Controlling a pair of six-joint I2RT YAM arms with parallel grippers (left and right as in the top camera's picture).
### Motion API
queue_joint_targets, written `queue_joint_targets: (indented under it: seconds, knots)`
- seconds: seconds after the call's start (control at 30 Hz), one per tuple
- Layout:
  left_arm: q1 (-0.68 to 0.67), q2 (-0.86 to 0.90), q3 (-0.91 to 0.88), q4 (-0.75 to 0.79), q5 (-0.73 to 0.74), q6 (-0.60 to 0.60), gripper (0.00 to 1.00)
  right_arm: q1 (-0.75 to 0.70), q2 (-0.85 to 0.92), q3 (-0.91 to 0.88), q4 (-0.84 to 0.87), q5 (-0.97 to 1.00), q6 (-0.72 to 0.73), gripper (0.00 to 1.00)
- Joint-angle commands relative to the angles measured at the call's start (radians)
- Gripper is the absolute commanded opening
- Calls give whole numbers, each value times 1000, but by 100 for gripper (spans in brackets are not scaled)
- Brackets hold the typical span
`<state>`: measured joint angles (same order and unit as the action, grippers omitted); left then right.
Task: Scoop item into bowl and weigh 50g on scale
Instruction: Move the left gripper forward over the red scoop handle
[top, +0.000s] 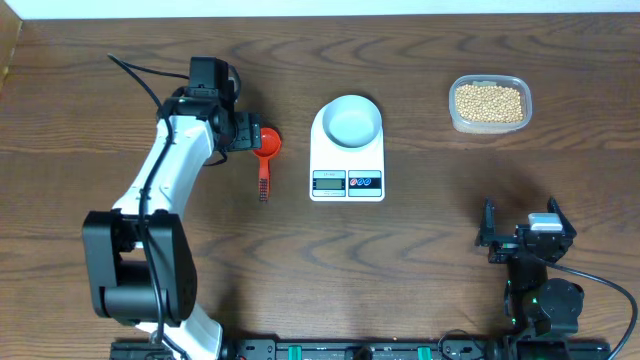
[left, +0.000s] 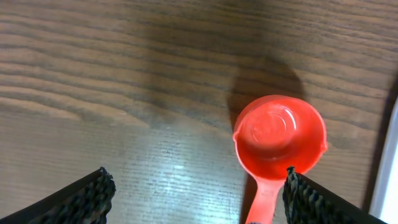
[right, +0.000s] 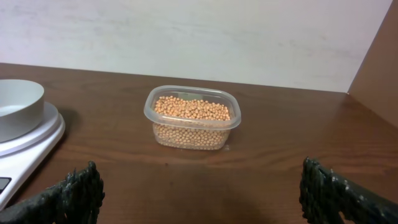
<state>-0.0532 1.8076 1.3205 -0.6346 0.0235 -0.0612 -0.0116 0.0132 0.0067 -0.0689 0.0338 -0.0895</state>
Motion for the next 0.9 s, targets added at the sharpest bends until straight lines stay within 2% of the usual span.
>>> queue_joint_targets:
  seconds: [0.0, 0.87]
  knots:
    - [2, 30, 19, 13, -9, 17, 89, 9, 0, -1, -4, -3, -13, 99]
    - [-31, 173, 19, 79, -9, 16, 89, 9, 0, -1, -4, -3, -13, 99]
